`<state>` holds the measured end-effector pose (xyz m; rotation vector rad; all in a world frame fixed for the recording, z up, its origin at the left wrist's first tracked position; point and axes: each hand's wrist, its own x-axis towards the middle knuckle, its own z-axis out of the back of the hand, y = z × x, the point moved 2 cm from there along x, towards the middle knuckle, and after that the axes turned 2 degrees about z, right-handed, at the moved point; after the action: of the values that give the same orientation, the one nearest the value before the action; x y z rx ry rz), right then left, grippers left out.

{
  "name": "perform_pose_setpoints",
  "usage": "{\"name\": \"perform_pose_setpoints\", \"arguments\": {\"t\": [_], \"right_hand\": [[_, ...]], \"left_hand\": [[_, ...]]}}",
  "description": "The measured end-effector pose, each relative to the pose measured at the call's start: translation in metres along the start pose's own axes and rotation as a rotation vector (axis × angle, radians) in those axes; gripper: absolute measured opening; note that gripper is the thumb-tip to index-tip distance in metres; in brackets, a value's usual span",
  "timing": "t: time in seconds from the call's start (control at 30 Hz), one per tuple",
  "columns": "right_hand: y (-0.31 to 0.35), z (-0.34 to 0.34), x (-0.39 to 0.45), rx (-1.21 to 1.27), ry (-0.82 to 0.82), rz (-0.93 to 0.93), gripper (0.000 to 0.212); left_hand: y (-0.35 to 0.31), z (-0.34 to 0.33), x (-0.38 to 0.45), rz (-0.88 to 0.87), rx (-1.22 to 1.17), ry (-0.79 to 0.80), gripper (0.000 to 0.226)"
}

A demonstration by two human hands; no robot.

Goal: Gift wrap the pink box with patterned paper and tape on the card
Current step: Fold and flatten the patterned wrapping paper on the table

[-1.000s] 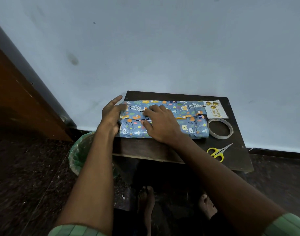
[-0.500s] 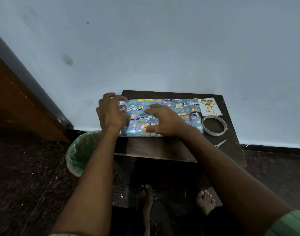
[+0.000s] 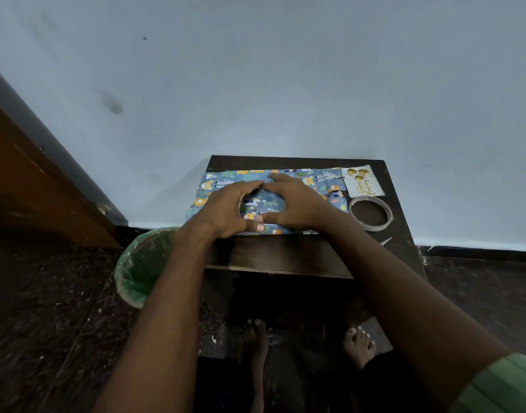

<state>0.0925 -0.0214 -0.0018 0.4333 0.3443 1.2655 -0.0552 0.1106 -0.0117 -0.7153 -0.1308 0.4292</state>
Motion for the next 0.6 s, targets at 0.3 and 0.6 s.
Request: {"name": "perform_pose_setpoints", "arguments": {"t": [0.3,0.6], "right_hand": [[-0.0040,0.0066,-0.0045,-0.081,0.068,-0.025,0.086],[-0.0046,-0.0020,-0.0072,-0.029,-0.025,-0.043,0.064]], "left_hand": [[-0.0019,0.0017,0.0056,-0.015,0.034,-0.019,0.094],[-0.0011,-0.0016,0.0074,-0.067,-0.014,-0.142,0.059]]}}
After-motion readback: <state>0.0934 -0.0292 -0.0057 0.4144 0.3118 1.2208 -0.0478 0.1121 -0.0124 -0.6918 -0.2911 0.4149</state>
